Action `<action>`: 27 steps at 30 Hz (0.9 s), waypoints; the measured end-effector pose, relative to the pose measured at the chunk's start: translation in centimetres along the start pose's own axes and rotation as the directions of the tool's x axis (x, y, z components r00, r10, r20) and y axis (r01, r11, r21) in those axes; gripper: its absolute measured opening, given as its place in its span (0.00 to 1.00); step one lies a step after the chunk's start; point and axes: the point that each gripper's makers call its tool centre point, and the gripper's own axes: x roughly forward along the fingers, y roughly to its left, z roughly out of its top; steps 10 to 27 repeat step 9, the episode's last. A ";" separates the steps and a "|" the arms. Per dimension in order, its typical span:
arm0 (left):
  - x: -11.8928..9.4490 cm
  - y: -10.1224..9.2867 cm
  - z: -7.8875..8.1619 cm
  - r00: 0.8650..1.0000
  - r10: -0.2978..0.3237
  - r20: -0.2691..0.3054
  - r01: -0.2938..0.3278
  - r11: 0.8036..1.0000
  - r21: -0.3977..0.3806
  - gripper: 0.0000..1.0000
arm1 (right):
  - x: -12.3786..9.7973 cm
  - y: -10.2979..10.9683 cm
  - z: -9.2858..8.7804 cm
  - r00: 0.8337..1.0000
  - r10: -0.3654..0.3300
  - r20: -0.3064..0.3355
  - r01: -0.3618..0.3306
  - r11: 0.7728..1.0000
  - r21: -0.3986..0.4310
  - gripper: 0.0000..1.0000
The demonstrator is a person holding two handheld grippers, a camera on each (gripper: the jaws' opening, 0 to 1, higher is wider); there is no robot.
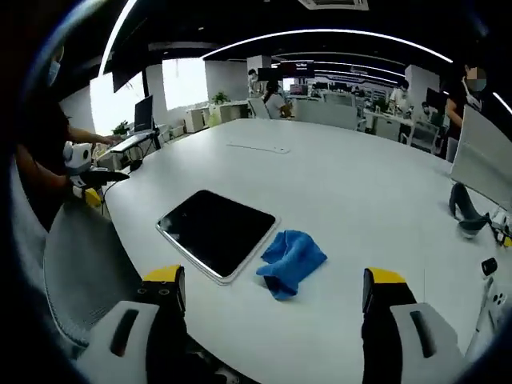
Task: Wipe the mirror surface with the cleaning cloth until all visible marks leave the cleaned area.
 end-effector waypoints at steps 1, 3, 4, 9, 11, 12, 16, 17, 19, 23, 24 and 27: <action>0.0 0.0 -0.4 1.000 0.004 -0.019 -0.004 1.000 0.001 0.99 | 0.0 -0.2 -0.2 1.000 -0.001 -0.004 0.001 1.000 0.017 0.94; 0.0 0.0 -0.3 1.000 0.002 -0.016 -0.002 1.000 -0.003 0.99 | -0.2 -0.5 -0.2 1.000 -0.001 0.005 0.001 0.999 0.034 0.96; 0.0 0.1 -0.3 1.000 0.002 -0.014 -0.002 1.000 0.001 0.99 | -0.3 -0.5 -0.2 1.000 0.000 0.006 0.000 0.999 0.033 0.97; 0.1 0.3 -0.6 1.000 0.009 -0.027 -0.009 1.000 0.005 0.99 | -0.2 -1.1 -1.1 1.000 0.018 0.000 -0.018 0.999 0.032 0.98; 0.1 0.3 -0.6 1.000 0.009 -0.027 -0.009 1.000 0.005 0.99 | -0.2 -1.1 -1.1 1.000 0.018 0.000 -0.018 0.999 0.032 0.98; 0.1 0.3 -0.6 1.000 0.009 -0.027 -0.009 1.000 0.005 0.99 | -0.2 -1.1 -1.1 1.000 0.018 0.000 -0.018 0.999 0.032 0.98; 0.1 0.3 -0.6 1.000 0.009 -0.027 -0.009 1.000 0.005 0.99 | -0.2 -1.1 -1.1 1.000 0.018 0.000 -0.018 0.999 0.032 0.98; 0.1 0.3 -0.6 1.000 0.009 -0.027 -0.009 1.000 0.005 0.99 | -0.2 -1.1 -1.1 1.000 0.018 0.000 -0.018 0.999 0.032 0.98; 0.1 0.3 -0.6 1.000 0.009 -0.027 -0.009 1.000 0.005 0.99 | -0.2 -1.1 -1.1 1.000 0.018 0.000 -0.018 0.999 0.032 0.98; 0.1 0.3 -0.6 1.000 0.009 -0.027 -0.009 1.000 0.005 0.99 | -0.2 -1.1 -1.1 1.000 0.018 0.000 -0.018 0.999 0.032 0.98; 0.1 0.3 -0.6 1.000 0.009 -0.027 -0.009 1.000 0.005 0.99 | -0.2 -1.1 -1.1 1.000 0.018 0.000 -0.018 0.999 0.032 0.98; 0.1 0.3 -0.6 1.000 0.009 -0.027 -0.009 1.000 0.005 0.99 | -0.2 -1.1 -1.1 1.000 0.018 0.000 -0.018 0.999 0.032 0.98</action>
